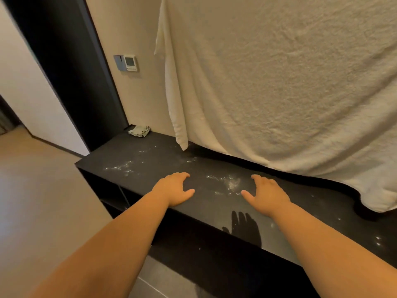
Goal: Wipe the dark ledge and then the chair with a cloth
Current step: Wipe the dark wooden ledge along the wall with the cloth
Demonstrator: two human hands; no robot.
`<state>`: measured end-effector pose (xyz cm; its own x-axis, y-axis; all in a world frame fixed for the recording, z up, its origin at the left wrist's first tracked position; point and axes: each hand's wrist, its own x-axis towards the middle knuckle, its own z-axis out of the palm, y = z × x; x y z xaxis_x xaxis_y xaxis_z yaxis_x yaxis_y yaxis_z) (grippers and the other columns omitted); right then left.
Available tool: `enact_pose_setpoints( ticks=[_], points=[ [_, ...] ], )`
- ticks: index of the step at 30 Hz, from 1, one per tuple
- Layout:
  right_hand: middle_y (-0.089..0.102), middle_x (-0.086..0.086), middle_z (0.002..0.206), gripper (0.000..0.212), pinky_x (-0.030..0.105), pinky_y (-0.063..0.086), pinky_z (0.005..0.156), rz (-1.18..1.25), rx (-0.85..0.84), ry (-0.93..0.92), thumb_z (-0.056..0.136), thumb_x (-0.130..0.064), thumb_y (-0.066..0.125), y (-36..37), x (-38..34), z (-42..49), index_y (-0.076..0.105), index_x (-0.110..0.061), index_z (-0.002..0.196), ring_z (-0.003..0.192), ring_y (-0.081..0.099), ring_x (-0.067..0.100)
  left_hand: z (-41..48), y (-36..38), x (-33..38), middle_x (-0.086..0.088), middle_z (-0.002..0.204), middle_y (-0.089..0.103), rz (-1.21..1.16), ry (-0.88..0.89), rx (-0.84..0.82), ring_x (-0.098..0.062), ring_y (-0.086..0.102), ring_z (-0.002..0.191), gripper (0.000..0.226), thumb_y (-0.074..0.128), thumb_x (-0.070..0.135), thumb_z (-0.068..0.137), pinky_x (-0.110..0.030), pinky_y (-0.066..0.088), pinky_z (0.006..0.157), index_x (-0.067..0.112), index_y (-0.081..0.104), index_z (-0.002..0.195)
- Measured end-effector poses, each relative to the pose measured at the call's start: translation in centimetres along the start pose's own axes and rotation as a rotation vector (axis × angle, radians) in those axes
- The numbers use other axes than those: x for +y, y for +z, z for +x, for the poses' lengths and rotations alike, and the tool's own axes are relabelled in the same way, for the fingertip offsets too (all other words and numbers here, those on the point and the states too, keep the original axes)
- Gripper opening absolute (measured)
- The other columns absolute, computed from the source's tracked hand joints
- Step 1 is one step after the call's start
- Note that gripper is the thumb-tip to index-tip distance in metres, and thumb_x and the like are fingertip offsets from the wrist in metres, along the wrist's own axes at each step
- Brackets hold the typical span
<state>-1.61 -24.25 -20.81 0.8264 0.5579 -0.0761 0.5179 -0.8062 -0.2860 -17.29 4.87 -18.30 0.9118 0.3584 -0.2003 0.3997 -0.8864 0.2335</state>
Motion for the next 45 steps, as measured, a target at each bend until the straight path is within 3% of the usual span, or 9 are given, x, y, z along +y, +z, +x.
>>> enact_pose_setpoints(
  ticks=[4,12,18,21,24,31,45],
  points=[
    [0.053,0.004,0.142,0.077,0.046,0.051,0.098,0.011,-0.071,-0.066,0.095,-0.069,0.049,3.4,-2.8,-0.2,0.033,-0.022,0.153,0.133,0.045,0.029,-2.9,3.1,-3.5,0.000,0.162,0.043,-0.019,-0.088,-0.021,-0.024,0.047,0.144,0.073,0.056,0.062,0.097,-0.045,0.043,0.115,0.032,0.035,0.160],
    [0.049,0.000,0.149,0.079,0.044,0.047,0.107,-0.011,-0.196,-0.165,0.095,-0.069,0.048,8.7,-8.6,0.9,0.030,-0.024,0.158,0.139,0.043,0.027,-5.6,6.5,-10.8,-0.002,0.156,0.050,-0.093,-0.188,-0.067,-0.023,0.055,0.137,0.075,0.059,0.060,0.096,-0.043,0.051,0.107,0.029,0.035,0.161],
    [0.047,0.000,0.151,0.078,0.042,0.050,0.102,-0.044,-0.284,-0.223,0.095,-0.069,0.049,11.7,-13.7,3.1,0.029,-0.026,0.157,0.136,0.047,0.024,-5.7,7.1,-16.1,-0.004,0.148,0.058,-0.148,-0.259,-0.068,-0.022,0.063,0.126,0.075,0.059,0.056,0.098,-0.037,0.052,0.100,0.027,0.034,0.162],
    [0.050,0.000,0.148,0.080,0.041,0.053,0.097,-0.059,-0.321,-0.242,0.095,-0.068,0.050,12.9,-16.6,4.5,0.026,-0.026,0.158,0.129,0.053,0.024,-5.6,7.1,-19.1,-0.003,0.134,0.066,-0.180,-0.281,-0.068,-0.019,0.066,0.114,0.073,0.059,0.053,0.099,-0.034,0.052,0.096,0.027,0.033,0.162],
    [0.051,0.000,0.147,0.081,0.040,0.054,0.096,-0.065,-0.342,-0.258,0.095,-0.068,0.051,14.1,-20.0,6.0,0.025,-0.026,0.158,0.127,0.055,0.023,-5.6,7.2,-22.8,-0.001,0.150,0.057,-0.210,-0.306,-0.080,-0.022,0.061,0.128,0.074,0.059,0.054,0.098,-0.038,0.051,0.105,0.029,0.032,0.163],
    [0.052,-0.002,0.146,0.078,0.037,0.053,0.097,-0.080,-0.379,-0.281,0.095,-0.068,0.051,17.4,-28.2,10.0,0.028,-0.028,0.157,0.125,0.057,0.020,-4.8,7.0,-32.5,-0.001,0.160,0.047,-0.234,-0.381,-0.114,-0.026,0.053,0.139,0.075,0.058,0.057,0.096,-0.044,0.047,0.112,0.030,0.032,0.162],
    [0.055,-0.002,0.143,0.070,0.037,0.057,0.091,-0.015,-0.417,-0.320,0.096,-0.065,0.051,24.0,-43.4,16.1,0.033,-0.029,0.154,0.116,0.062,0.019,-2.7,4.1,-47.7,-0.004,0.158,0.050,-0.240,-0.401,-0.107,-0.026,0.051,0.141,0.077,0.061,0.054,0.095,-0.043,0.044,0.116,0.023,0.036,0.162]
  ],
)
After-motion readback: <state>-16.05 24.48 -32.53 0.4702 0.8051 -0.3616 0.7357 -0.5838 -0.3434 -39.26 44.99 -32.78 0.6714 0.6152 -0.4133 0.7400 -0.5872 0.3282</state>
